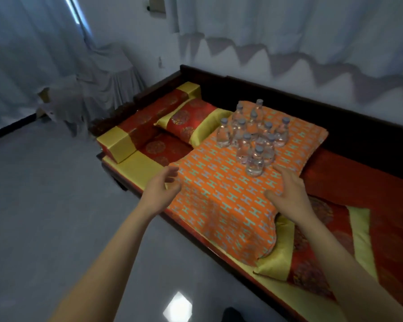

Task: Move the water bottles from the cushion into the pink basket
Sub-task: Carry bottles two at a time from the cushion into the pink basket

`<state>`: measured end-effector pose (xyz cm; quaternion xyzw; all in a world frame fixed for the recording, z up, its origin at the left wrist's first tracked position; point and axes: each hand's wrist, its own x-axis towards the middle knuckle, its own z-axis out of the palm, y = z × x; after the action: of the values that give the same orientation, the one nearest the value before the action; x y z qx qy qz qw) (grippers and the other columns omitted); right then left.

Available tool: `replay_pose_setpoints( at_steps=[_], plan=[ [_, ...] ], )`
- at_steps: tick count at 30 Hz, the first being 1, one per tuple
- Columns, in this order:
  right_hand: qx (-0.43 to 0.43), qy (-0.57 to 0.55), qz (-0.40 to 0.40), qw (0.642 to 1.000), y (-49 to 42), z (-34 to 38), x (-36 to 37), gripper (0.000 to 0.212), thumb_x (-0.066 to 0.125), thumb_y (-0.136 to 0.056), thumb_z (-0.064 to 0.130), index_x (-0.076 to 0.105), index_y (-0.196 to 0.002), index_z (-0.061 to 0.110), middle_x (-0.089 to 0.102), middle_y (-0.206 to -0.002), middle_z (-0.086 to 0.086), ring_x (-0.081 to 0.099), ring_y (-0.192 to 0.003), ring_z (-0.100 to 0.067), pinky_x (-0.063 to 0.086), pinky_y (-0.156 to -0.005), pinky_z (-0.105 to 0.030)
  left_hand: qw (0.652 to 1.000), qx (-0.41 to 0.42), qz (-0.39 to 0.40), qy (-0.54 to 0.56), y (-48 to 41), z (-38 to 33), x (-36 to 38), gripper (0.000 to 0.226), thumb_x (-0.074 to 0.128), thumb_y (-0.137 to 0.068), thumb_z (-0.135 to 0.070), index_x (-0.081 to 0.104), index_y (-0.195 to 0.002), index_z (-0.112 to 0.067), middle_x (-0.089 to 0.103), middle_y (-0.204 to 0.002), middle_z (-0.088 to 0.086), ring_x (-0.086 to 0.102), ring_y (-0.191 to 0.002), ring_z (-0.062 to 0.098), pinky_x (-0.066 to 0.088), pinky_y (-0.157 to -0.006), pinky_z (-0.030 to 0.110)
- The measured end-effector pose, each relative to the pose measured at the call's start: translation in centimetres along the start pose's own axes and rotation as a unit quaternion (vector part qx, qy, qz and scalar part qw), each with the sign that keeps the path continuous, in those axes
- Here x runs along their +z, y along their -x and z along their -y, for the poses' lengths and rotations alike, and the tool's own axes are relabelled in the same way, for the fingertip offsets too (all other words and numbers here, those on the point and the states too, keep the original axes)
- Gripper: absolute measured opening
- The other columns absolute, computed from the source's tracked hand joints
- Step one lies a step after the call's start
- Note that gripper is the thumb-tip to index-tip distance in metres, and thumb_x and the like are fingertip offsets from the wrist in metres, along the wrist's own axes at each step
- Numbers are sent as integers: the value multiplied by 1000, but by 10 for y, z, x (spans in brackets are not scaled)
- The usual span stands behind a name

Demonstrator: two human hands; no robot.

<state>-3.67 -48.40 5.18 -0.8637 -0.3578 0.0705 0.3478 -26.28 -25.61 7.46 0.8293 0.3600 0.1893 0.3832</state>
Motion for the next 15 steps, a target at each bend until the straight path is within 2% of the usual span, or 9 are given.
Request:
replay_pose_setpoints(
  at_steps=[3, 6, 10, 13, 15],
  plan=[
    [57, 9, -11, 998, -24, -7, 14, 71, 74, -75, 17, 42, -139, 14, 48, -136, -13, 40, -127, -33, 30, -106, -40, 998, 29, 48, 11, -56, 11, 7, 39, 63, -86, -13, 55, -124, -13, 61, -112, -1, 59, -99, 14, 46, -80, 27],
    [100, 13, -17, 995, -57, -22, 28, 73, 75, -74, 19, 41, -140, 15, 47, -137, -14, 41, -127, -32, 34, -104, -41, 997, 44, 62, 8, -108, 25, 18, 38, 65, -85, -13, 56, -122, -13, 63, -109, -2, 60, -97, 14, 43, -73, 24],
    [120, -23, -61, 991, -106, -32, 45, 71, 76, -70, 19, 47, -134, 8, 53, -130, -17, 48, -121, -35, 38, -99, -43, 993, 61, 102, -5, -176, 36, 33, 40, 67, -83, -15, 57, -122, -14, 63, -107, -2, 61, -98, 14, 47, -83, 27],
    [156, -36, -67, 985, -139, -42, 63, 75, 77, -68, 26, 48, -134, 8, 55, -128, -17, 51, -119, -35, 39, -97, -42, 987, 86, 133, -27, -230, 39, 39, 42, 68, -83, -16, 57, -123, -15, 64, -107, -2, 61, -98, 12, 45, -83, 22],
    [173, -47, -72, 981, -163, -51, 75, 77, 83, -67, 22, 47, -135, 8, 54, -129, -16, 52, -119, -34, 41, -98, -44, 986, 84, 143, -19, -267, 38, 45, 44, 70, -81, -16, 57, -123, -15, 65, -108, -2, 61, -100, 12, 40, -80, 16]
  ],
)
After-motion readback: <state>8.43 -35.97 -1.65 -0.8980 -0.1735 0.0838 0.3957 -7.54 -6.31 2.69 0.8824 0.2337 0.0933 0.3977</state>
